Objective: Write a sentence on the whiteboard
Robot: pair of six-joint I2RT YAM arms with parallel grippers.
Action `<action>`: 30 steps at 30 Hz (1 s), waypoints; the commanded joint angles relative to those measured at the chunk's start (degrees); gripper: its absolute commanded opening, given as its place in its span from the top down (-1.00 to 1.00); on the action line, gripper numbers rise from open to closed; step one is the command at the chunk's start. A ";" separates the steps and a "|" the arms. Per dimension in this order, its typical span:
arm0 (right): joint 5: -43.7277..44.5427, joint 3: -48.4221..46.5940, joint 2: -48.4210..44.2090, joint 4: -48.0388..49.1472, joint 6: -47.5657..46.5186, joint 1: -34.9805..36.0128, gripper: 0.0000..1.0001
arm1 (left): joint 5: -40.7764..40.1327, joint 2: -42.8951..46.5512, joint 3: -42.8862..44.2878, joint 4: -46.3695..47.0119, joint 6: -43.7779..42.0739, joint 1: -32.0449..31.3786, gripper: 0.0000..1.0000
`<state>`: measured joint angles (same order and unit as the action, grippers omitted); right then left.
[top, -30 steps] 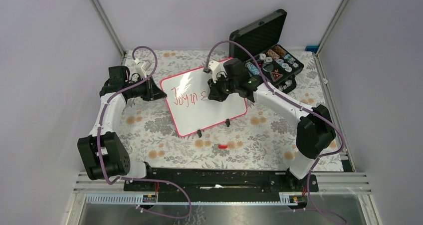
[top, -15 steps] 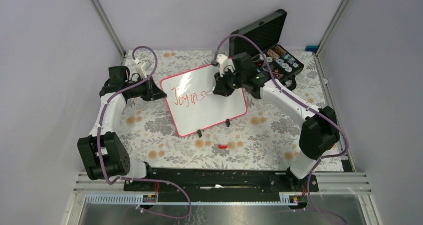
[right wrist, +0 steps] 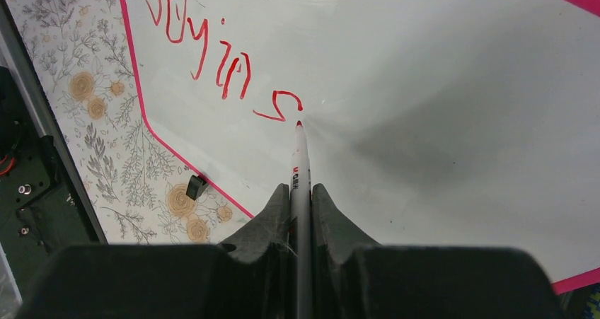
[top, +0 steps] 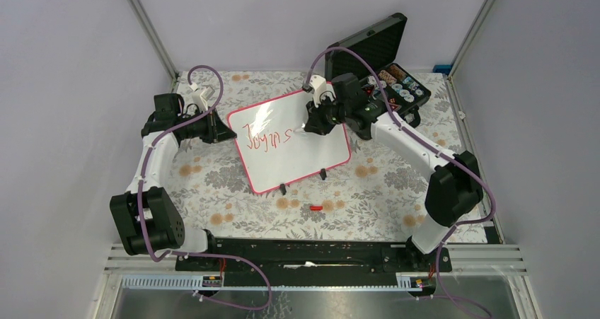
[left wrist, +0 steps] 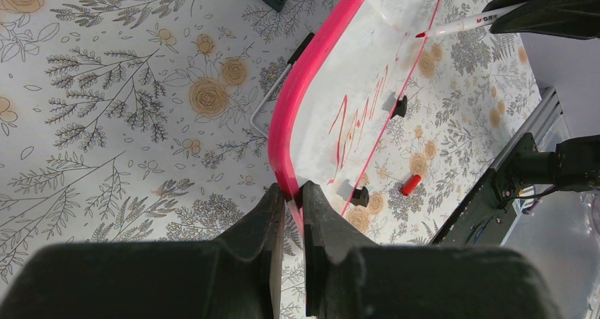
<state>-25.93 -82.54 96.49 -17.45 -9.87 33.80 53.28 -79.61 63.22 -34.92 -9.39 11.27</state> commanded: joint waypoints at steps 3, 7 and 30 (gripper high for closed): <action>1.19 -1.89 1.54 0.87 -0.72 0.29 1.00 | -1.07 0.54 1.00 2.84 -1.42 -0.38 1.00; 1.52 -1.35 1.84 1.56 -0.79 0.28 1.00 | -1.09 0.58 0.93 2.84 -1.50 -0.37 1.00; 0.89 1.98 -0.01 1.85 -0.53 0.53 1.00 | -1.10 0.42 1.09 2.84 -1.34 -0.37 1.00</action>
<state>-26.96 -79.64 97.97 -17.30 -9.85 34.15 53.08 -79.61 63.22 -34.89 -9.39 11.27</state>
